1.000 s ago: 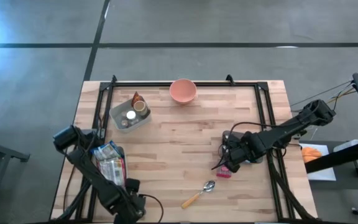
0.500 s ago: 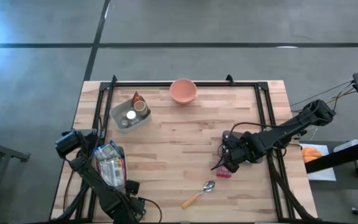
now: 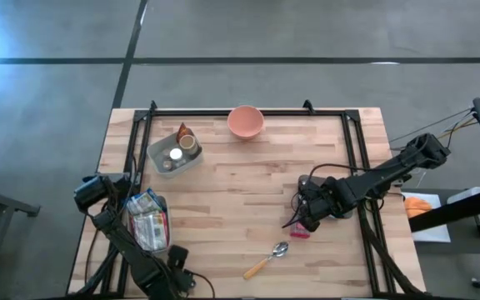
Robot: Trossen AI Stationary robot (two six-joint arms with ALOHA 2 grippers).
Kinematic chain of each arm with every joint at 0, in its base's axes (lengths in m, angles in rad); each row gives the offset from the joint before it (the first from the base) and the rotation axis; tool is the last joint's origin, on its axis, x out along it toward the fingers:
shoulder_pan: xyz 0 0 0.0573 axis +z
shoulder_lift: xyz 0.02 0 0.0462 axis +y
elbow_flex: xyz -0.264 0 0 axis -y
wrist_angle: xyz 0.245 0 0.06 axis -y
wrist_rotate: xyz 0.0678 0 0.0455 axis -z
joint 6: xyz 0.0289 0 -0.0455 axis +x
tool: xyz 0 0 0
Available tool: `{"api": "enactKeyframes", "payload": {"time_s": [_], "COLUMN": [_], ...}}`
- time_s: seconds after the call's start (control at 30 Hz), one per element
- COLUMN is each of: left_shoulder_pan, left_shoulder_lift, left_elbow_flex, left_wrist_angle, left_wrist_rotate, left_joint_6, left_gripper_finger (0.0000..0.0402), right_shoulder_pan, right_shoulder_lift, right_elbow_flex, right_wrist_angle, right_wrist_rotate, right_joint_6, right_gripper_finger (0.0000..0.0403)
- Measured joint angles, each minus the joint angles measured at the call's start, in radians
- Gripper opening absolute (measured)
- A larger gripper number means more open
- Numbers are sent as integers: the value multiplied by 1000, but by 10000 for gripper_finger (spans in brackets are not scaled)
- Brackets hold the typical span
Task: Pick & Place Food Item
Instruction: Put the white orange spoon into the black bin
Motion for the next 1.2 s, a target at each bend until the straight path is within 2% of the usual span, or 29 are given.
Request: {"api": "enactKeyframes", "payload": {"time_s": [0.2,0.5,0.87,1.07,1.2], "left_shoulder_pan": [3,37,65,73,78], "left_shoulder_lift": [1,1,2,-4,-26], "left_elbow_flex": [-3,-2,3,19,22], "left_wrist_angle": [49,66,87,90,89], "left_wrist_rotate": [-4,-30,-92,-222,-229], "left_joint_6": [133,98,17,4,5], "left_gripper_finger": [149,15,2,0,0], "right_shoulder_pan": [0,0,0,0,0], "right_shoulder_lift": [0,0,0,0,0], "right_elbow_flex": [0,0,-2,-2,-2], "right_wrist_angle": [9,54,77,128,179], "right_wrist_rotate": [0,0,0,0,-1], "right_joint_6": [4,-1,4,2,-26], "right_gripper_finger": [290,290,290,290,290]}}
